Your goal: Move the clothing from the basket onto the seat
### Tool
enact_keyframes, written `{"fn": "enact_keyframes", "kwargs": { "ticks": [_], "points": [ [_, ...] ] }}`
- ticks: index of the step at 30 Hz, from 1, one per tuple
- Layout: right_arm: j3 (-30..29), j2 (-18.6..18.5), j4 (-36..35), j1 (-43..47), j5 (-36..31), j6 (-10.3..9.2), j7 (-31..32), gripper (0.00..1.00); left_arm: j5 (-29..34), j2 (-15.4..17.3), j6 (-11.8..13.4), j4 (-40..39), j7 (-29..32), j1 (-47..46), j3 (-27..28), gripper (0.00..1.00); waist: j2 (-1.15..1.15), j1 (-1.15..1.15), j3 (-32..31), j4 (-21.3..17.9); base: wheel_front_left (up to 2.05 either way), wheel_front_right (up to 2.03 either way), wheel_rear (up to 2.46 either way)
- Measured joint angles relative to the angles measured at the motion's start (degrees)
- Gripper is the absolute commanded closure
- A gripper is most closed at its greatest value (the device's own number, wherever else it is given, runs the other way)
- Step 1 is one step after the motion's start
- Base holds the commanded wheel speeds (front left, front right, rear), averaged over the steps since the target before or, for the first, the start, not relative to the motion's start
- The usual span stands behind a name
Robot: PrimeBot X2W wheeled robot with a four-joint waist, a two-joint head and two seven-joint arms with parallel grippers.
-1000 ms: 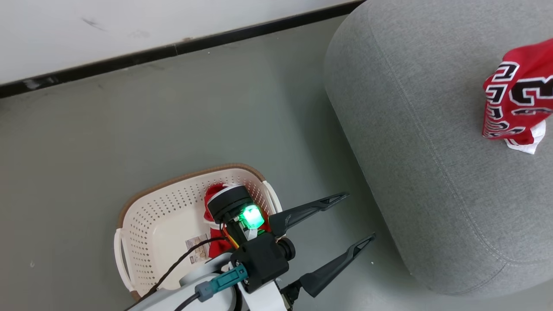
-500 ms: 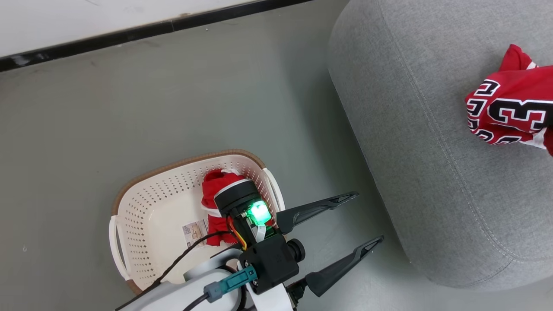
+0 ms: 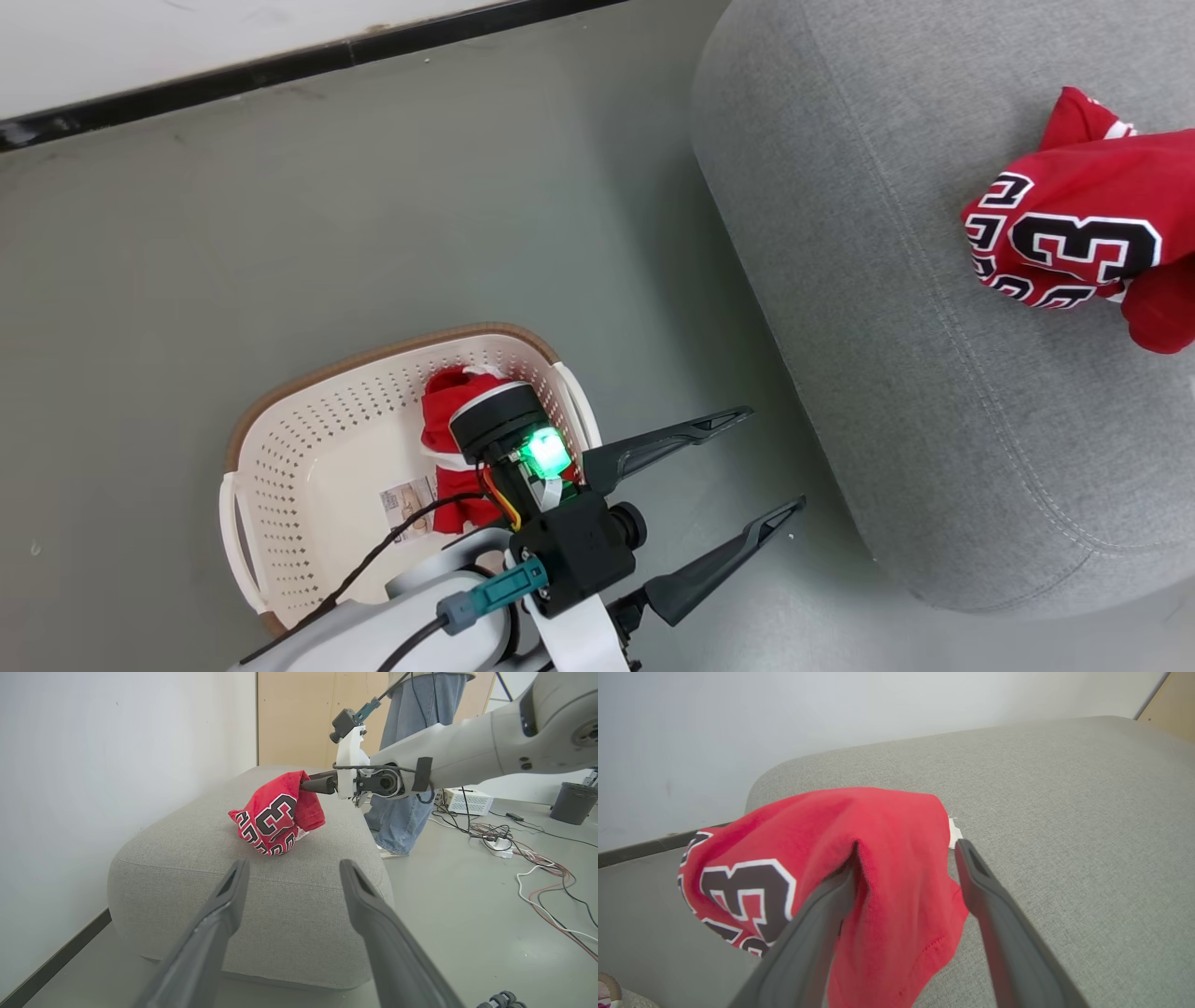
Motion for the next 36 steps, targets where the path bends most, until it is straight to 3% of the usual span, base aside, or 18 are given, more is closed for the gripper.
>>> {"fn": "enact_keyframes", "kwargs": {
  "ticks": [13,29,36],
  "points": [
    [3.1,-0.8,-2.6,1.6,-0.1,0.0,-0.8,0.0,-1.5,0.6,0.0,1.8,0.0,0.4,1.1,0.0,0.0,0.0,-1.9,-1.9,0.0,0.0,0.0],
    [8.3,-3.0,-14.0,4.4,-1.8,0.0,-1.7,0.0,-2.4,1.1,0.1,2.4,0.0,4.3,6.5,0.0,0.0,0.0,-5.5,-3.6,0.0,0.0,0.0],
    [11.5,-1.6,-18.5,4.1,-2.9,0.0,-1.8,0.0,-2.9,1.1,1.4,2.5,0.0,6.3,10.5,0.0,0.0,0.0,-7.5,-3.0,0.0,0.0,0.0]
  ]
}}
